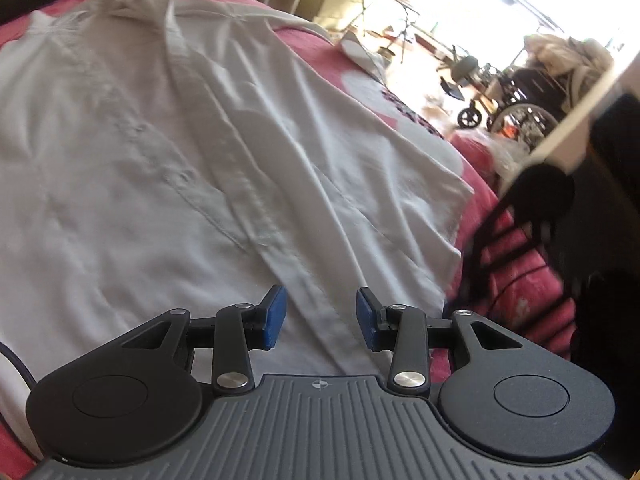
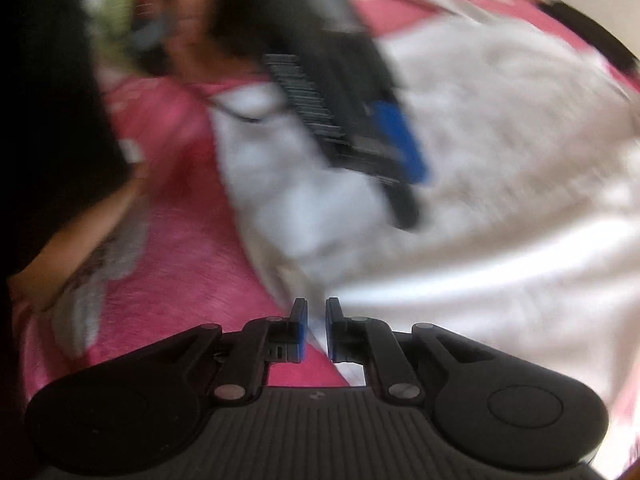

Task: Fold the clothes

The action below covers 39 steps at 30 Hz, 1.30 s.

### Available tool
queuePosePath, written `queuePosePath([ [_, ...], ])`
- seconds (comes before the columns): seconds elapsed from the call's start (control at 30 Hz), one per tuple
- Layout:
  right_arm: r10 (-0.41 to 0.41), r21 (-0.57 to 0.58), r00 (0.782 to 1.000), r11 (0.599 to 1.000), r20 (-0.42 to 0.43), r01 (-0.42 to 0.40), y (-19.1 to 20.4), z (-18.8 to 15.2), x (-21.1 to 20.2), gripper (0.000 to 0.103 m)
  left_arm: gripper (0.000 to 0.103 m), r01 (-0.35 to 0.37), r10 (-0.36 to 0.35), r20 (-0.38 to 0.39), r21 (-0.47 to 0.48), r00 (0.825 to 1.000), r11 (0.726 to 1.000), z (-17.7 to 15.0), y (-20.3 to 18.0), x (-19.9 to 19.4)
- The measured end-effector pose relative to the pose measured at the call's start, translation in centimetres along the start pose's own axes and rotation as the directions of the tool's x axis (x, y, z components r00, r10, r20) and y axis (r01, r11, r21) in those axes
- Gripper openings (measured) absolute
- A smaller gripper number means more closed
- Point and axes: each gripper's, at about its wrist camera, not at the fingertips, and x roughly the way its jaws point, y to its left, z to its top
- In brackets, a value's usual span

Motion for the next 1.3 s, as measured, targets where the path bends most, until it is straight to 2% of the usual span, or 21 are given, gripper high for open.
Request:
queuePosePath([
  [0.13, -0.108, 0.185, 0.994, 0.977, 0.021, 0.102, -3.8, -1.3, -2.6, 0.01, 0.038, -0.025, 0.026, -0.012, 0.036, 1.0, 0.999, -0.2, -0.6, 0.8],
  [0.23, -0.197, 0.37, 0.977, 0.917, 0.086, 0.152, -8.6, -1.3, -5.3, 0.01, 0.038, -0.024, 0.025, -0.021, 0.043, 0.999, 0.999, -0.4, -0.8, 1.1],
  [0.3, -0.24, 0.481, 0.961, 0.864, 0.137, 0.148, -12.5, 0.3, -6.6, 0.01, 0.038, -0.017, 0.018, -0.022, 0.044, 1.0, 0.999, -0.6, -1.1, 1.2],
  [0.43, -0.311, 0.676, 0.926, 0.732, 0.214, 0.089, -20.5, 4.0, -8.7, 0.01, 0.037, -0.004, 0.004, -0.021, 0.021, 1.0, 1.0, -0.7, -1.1, 1.4],
  [0.57, -0.301, 0.797, 0.928, 0.604, 0.218, 0.009, -28.9, 8.1, -7.9, 0.011, 0.037, -0.007, 0.007, -0.016, 0.01, 1.0, 1.0, -0.9, -1.1, 1.6],
  [0.63, -0.311, 0.843, 0.922, 0.538, 0.23, -0.029, -32.9, 9.7, -6.9, 0.012, 0.036, -0.006, 0.006, -0.012, 0.007, 1.0, 1.0, -0.9, -1.1, 1.7],
  [0.7, -0.318, 0.877, 0.915, 0.476, 0.248, -0.072, -36.1, 10.7, -5.6, 0.017, 0.035, -0.007, 0.007, -0.009, 0.008, 1.0, 1.0, -1.1, -1.2, 1.7],
  [0.8, -0.335, 0.917, 0.907, 0.381, 0.254, -0.116, -41.0, 12.1, -3.1, 0.035, 0.034, -0.012, 0.012, -0.007, 0.017, 1.0, 1.0, -1.1, -1.3, 1.8],
  [0.93, -0.377, 0.967, 0.904, 0.224, 0.203, -0.123, -46.1, 12.8, 0.4, 0.037, 0.032, -0.007, 0.007, -0.005, 0.003, 1.0, 1.0, -1.1, -1.1, 1.7],
  [1.0, -0.398, 0.978, 0.895, 0.131, 0.203, -0.164, -48.0, 12.4, 1.9, 0.037, 0.032, 0.0, 0.0, -0.004, -0.009, 1.0, 1.0, -1.1, -0.9, 1.7],
  [1.1, -0.361, 0.972, 0.903, 0.044, 0.232, -0.232, -50.5, 12.2, 4.4, 0.038, 0.031, 0.01, -0.01, 0.0, -0.024, 1.0, 1.0, -1.1, -0.7, 1.7],
  [1.17, -0.373, 0.964, 0.892, 0.026, 0.255, -0.265, -51.0, 12.2, 5.2, 0.038, 0.031, 0.014, -0.014, 0.002, -0.031, 1.0, 0.999, -1.2, -0.6, 1.7],
  [1.2, -0.384, 0.961, 0.884, 0.041, 0.267, -0.273, -51.1, 12.4, 5.4, 0.034, 0.031, 0.015, -0.015, 0.002, -0.035, 1.0, 0.999, -1.2, -0.6, 1.7],
  [1.23, -0.397, 0.959, 0.875, 0.066, 0.278, -0.275, -51.2, 12.8, 5.4, 0.02, 0.031, 0.017, -0.017, 0.002, -0.039, 1.0, 0.999, -1.1, -0.6, 1.7],
  [1.3, -0.441, 0.957, 0.849, 0.128, 0.291, -0.262, -50.8, 13.5, 5.0, 0.001, 0.031, 0.022, -0.022, 0.002, -0.046, 1.0, 0.999, -1.1, -0.5, 1.8],
])
